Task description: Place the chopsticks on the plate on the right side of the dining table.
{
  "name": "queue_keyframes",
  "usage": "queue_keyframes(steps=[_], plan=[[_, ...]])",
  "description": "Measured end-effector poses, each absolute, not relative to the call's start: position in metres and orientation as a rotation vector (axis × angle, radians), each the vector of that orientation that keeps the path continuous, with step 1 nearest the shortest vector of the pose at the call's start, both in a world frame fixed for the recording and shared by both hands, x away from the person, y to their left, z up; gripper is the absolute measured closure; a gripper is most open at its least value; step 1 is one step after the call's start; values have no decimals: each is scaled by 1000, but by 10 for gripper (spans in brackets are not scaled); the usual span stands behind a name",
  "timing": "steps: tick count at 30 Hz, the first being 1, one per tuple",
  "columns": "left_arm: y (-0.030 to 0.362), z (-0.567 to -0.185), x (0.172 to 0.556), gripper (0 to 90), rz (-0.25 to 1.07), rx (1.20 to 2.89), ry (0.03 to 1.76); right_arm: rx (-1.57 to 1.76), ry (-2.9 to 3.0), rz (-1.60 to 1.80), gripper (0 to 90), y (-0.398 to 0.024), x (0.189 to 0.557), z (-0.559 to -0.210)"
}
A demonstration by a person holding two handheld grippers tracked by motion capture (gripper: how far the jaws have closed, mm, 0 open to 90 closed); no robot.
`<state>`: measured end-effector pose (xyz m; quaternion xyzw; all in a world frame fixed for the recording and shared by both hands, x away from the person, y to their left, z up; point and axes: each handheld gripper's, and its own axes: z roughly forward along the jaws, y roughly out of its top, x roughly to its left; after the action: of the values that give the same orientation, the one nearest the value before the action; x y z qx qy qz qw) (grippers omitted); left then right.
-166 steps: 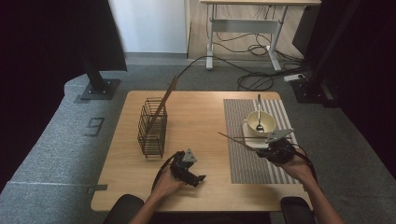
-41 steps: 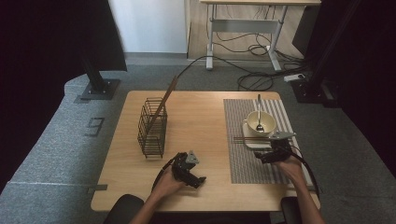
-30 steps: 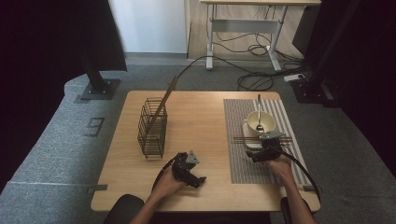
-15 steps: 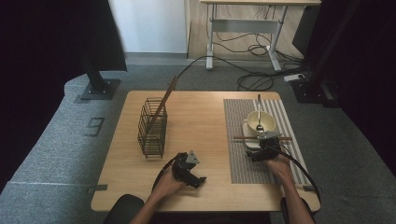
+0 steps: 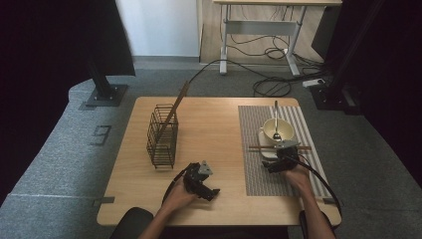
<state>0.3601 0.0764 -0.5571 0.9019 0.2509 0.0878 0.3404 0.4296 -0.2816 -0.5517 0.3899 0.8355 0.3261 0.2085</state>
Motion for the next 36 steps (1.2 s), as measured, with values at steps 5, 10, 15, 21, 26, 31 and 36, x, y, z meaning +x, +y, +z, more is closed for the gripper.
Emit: queue_keyframes(steps=[5, 10, 15, 21, 26, 31, 36], plan=[[76, -557, 360, 0, 229, 2347, 653, 1090, 2335, 922, 6, -283, 428, -549], [76, -557, 360, 0, 229, 2347, 653, 1103, 2301, 951, 7, -292, 423, -539], [76, -557, 360, 0, 229, 2347, 653, 1171, 2207, 966, 20, -317, 420, -529], [76, -557, 360, 0, 229, 2347, 653, 1252, 2073, 936, 40, -352, 416, -526], [76, -557, 360, 0, 229, 2347, 653, 1278, 2017, 871, 107, -367, 416, -531], [76, -557, 360, 0, 228, 2347, 653, 1348, 1970, 868, 124, -381, 417, -536], [76, -557, 360, 0, 228, 2347, 653, 1396, 1951, 887, 127, -388, 422, -542]])
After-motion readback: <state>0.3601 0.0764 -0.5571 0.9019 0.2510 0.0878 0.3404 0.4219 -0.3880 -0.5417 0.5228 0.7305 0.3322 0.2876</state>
